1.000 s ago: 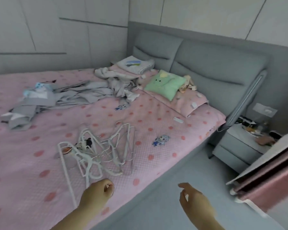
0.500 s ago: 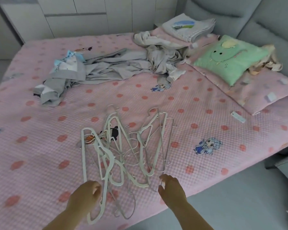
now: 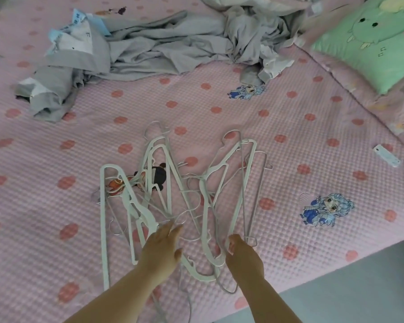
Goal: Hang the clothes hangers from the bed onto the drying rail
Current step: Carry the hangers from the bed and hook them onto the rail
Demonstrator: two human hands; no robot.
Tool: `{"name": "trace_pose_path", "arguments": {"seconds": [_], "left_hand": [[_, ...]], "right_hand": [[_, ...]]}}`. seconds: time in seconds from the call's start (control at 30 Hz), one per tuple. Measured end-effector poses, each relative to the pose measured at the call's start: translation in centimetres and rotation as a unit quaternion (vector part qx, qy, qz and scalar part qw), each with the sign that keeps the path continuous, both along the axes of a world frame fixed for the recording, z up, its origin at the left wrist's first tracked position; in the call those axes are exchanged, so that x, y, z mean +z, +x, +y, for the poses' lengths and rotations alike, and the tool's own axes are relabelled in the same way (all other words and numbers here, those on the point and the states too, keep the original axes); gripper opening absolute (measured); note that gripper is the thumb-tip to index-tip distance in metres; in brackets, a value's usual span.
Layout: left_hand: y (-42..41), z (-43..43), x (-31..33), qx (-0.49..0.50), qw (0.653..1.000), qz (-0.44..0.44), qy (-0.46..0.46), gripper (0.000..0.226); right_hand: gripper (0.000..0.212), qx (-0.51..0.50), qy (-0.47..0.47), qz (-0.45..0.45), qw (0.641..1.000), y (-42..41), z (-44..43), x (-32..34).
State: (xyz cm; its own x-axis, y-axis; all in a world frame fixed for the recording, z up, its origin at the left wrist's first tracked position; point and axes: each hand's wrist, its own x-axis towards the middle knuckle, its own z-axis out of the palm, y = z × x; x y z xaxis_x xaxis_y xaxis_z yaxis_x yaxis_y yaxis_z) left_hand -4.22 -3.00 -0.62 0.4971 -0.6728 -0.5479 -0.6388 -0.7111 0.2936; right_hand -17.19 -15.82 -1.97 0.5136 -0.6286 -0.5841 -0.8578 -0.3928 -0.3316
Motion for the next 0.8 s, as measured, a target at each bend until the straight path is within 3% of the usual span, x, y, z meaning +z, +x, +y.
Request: {"name": "trace_pose_path", "arguments": {"seconds": [0.27,0.4,0.5,0.57,0.8], "left_hand": [[3.0,-1.5,-1.5,-0.067,0.994,-0.015,0.083,0.056],[3.8,-0.8,-1.2,-0.118,0.988,-0.021,0.1,0.057],[4.1,-0.7,-0.8,-0.138,0.984,-0.029,0.106,0.058],[4.3,-0.7,-0.7,-0.15,0.982,-0.034,0.11,0.058],[5.3,-0.3,-0.4,-0.179,0.975,-0.058,0.122,0.057]], "right_hand": [[0.031,0.087,-0.099,0.042,0.99,-1.3,-0.2,0.3],[0.033,0.075,-0.126,0.056,0.988,-2.9,-1.3,1.9],[0.023,0.045,-0.171,0.014,0.984,-4.2,-2.2,2.4],[0.034,0.032,-0.203,-0.041,0.978,-4.7,-2.3,3.1],[0.044,0.024,-0.094,-0.033,0.995,-6.0,-2.4,3.1]]}}
